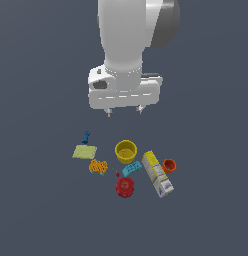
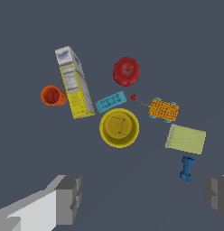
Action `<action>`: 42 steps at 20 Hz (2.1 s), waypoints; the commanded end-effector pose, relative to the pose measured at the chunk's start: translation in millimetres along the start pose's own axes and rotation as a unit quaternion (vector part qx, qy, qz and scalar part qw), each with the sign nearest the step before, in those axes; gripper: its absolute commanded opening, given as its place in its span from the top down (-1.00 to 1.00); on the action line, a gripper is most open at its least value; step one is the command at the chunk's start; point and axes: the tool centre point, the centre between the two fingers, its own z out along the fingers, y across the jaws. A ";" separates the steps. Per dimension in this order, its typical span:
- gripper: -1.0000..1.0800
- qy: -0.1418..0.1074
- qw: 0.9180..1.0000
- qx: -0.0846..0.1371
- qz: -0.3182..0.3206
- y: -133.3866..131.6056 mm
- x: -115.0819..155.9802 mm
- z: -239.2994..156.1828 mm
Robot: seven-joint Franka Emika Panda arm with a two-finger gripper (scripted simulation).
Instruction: Pick up a designated object from a clutter of objects.
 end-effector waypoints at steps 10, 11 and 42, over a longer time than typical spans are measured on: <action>-0.92 -0.001 0.995 -0.006 -0.101 17.9 19.4 32.6; -0.92 -0.001 0.994 -0.006 -0.113 20.0 21.4 36.6; -0.92 -0.005 0.885 -0.013 -0.466 82.4 64.9 171.9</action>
